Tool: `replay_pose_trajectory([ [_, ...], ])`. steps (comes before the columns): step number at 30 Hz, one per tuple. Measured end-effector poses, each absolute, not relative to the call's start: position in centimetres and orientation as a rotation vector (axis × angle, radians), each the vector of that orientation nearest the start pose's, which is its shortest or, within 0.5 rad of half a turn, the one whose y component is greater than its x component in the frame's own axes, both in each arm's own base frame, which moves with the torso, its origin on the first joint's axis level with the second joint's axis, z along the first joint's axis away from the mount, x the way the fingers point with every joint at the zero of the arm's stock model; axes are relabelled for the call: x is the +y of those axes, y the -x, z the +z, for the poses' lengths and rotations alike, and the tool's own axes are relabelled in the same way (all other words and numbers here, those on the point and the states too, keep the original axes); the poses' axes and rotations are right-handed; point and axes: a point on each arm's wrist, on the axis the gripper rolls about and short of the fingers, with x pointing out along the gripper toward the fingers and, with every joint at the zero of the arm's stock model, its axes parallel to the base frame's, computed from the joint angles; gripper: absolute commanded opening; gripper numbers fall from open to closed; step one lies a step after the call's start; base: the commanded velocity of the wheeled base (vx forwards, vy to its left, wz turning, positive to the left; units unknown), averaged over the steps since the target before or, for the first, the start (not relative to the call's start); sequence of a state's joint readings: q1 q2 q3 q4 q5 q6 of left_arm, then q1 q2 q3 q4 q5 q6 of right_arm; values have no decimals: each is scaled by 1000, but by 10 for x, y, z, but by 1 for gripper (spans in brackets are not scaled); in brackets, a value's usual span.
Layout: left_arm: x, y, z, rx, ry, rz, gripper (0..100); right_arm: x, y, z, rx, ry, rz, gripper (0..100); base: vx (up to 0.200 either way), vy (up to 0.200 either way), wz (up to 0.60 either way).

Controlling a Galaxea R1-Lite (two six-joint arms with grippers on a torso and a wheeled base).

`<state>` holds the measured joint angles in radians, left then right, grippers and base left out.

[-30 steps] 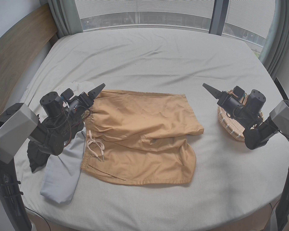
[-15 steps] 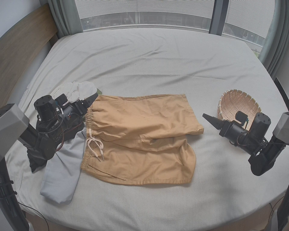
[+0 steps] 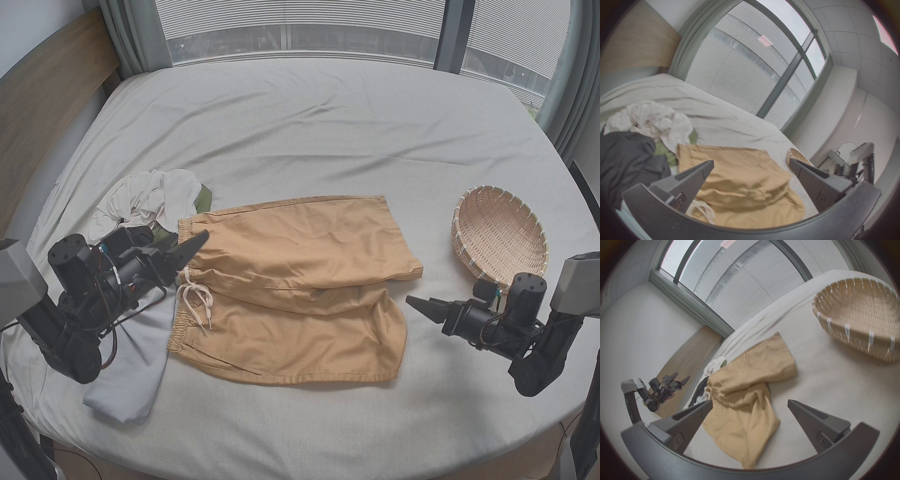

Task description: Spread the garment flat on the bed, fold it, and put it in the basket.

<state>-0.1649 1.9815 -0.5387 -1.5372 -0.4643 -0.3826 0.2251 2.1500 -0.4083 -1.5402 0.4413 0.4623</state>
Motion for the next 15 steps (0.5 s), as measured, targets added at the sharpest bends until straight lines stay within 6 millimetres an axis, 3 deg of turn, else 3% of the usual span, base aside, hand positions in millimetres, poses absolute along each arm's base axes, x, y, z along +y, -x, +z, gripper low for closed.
replay_pose_trajectory([
  [5, -79, -301, 103, 109, 363, -695, 100, 90, -294, 27, 421, -457, 597, 100, 0, 0, 0],
  [12, -84, -300, 86, 173, 369, -692, 100, 100, -296, 9, 471, -447, 583, 100, 0, 0, 0],
  [13, -84, -300, 85, 177, 369, -691, 100, 100, -296, 8, 475, -447, 584, 0, 0, 0, 0],
  [15, -84, -300, 83, 185, 370, -689, 100, 101, -297, 5, 480, -446, 582, 0, 0, 0, 0],
])
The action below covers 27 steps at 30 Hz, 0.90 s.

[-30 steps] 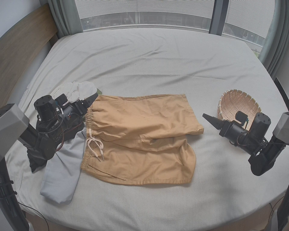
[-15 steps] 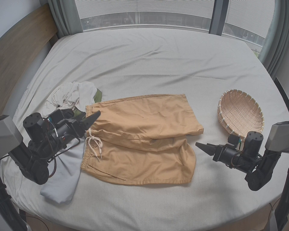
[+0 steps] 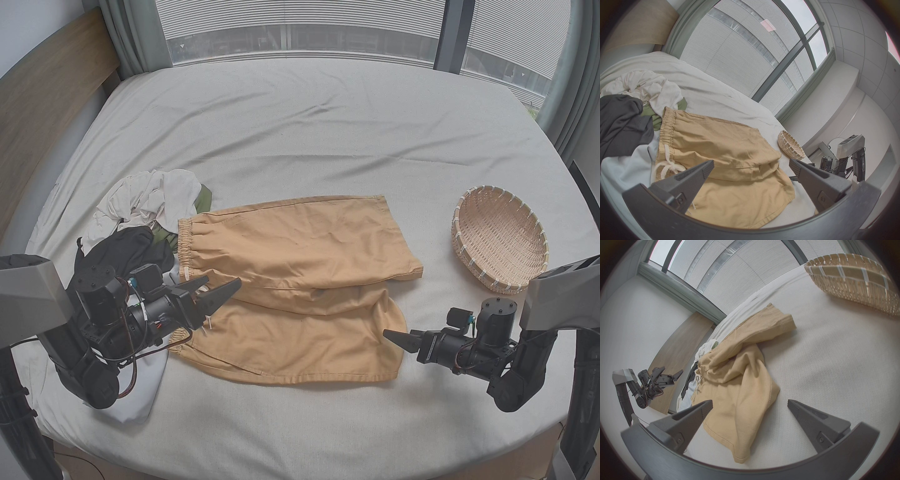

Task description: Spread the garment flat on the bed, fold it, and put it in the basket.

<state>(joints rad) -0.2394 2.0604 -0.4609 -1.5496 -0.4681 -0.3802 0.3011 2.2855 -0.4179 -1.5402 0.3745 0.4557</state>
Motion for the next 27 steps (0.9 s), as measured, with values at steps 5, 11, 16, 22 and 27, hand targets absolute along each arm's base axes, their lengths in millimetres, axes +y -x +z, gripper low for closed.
replay_pose_trajectory([
  [5, -84, -300, 79, 199, 371, -687, 100, 103, -297, 0, 492, -444, 567, 0, 0, 0, 0],
  [11, -83, -297, 75, 219, 372, -682, 100, 105, -297, -4, 496, -437, 538, 0, 0, 0, 0],
  [16, -82, -296, 74, 226, 373, -677, 100, 104, -287, -4, 519, -430, 512, 0, 0, 0, 0],
  [22, -81, -295, 73, 229, 374, -675, 100, 96, -267, 7, 538, -423, 499, 0, 0, 0, 0],
  [27, -81, -294, 73, 235, 374, -676, 100, 96, -259, 16, 524, -415, 516, 0, 0, 0, 0],
])
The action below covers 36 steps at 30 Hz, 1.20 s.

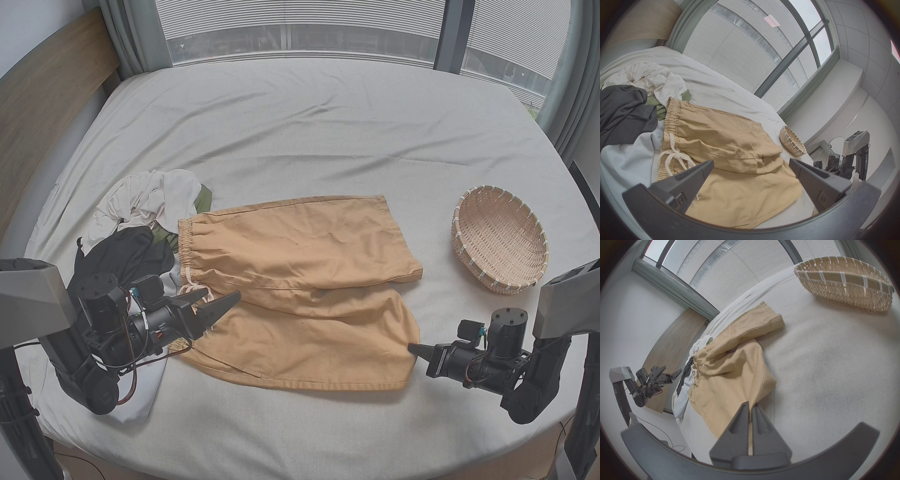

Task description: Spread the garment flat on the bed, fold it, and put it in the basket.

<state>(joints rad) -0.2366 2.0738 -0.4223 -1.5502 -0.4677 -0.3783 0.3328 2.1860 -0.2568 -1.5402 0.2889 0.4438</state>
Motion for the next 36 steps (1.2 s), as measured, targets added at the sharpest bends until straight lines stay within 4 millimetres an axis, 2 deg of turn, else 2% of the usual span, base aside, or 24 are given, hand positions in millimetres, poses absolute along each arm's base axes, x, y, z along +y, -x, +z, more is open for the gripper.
replay_pose_trajectory([
  [9, -81, -294, 71, 241, 375, -674, 100, 126, -267, 26, 457, -383, 628, 0, 0, 0, 0],
  [16, -81, -294, 69, 246, 375, -673, 100, 160, -286, 10, 440, -369, 708, 0, 0, 0, 0],
  [21, -81, -294, 68, 254, 375, -670, 100, 181, -291, 3, 430, -363, 763, 0, 0, 0, 0],
  [22, -81, -293, 67, 256, 376, -669, 100, 184, -292, 2, 430, -362, 774, 100, 0, 0, 0],
  [30, -80, -292, 66, 264, 377, -665, 100, 190, -291, 0, 436, -369, 811, 100, 0, 0, 0],
  [36, -80, -292, 65, 265, 377, -664, 100, 177, -290, 18, 399, -383, 785, 100, 0, 0, 0],
])
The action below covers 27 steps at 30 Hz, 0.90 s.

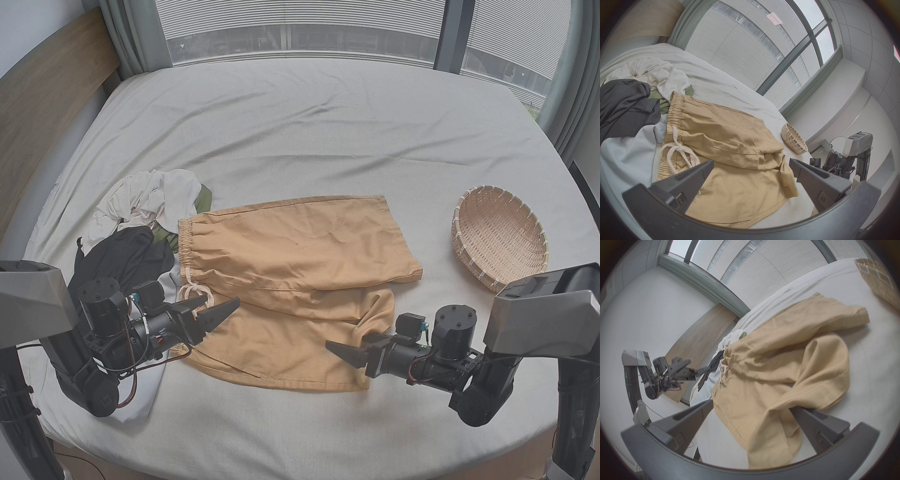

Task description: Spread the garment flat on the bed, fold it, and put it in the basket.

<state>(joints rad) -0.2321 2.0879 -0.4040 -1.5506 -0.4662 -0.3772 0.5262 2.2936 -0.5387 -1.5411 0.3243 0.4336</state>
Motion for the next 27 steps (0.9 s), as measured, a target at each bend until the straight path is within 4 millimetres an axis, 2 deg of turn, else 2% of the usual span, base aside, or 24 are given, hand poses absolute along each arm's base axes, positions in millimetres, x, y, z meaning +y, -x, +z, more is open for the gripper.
replay_pose_trajectory([
  [6, -80, -292, 65, 265, 377, -664, 100, 137, -288, 39, 361, -403, 681, 100, 0, 0, 0],
  [9, -80, -292, 65, 265, 377, -664, 100, 116, -287, 42, 360, -412, 616, 100, 0, 0, 0],
  [13, -80, -292, 65, 265, 377, -664, 100, 97, -285, 43, 366, -425, 556, 100, 0, 0, 0],
  [17, -80, -292, 65, 265, 377, -665, 100, 91, -286, 41, 376, -444, 530, 100, 0, 0, 0],
  [27, -80, -292, 65, 267, 377, -665, 100, 88, -298, 13, 483, -616, 453, 100, 0, 0, 0],
])
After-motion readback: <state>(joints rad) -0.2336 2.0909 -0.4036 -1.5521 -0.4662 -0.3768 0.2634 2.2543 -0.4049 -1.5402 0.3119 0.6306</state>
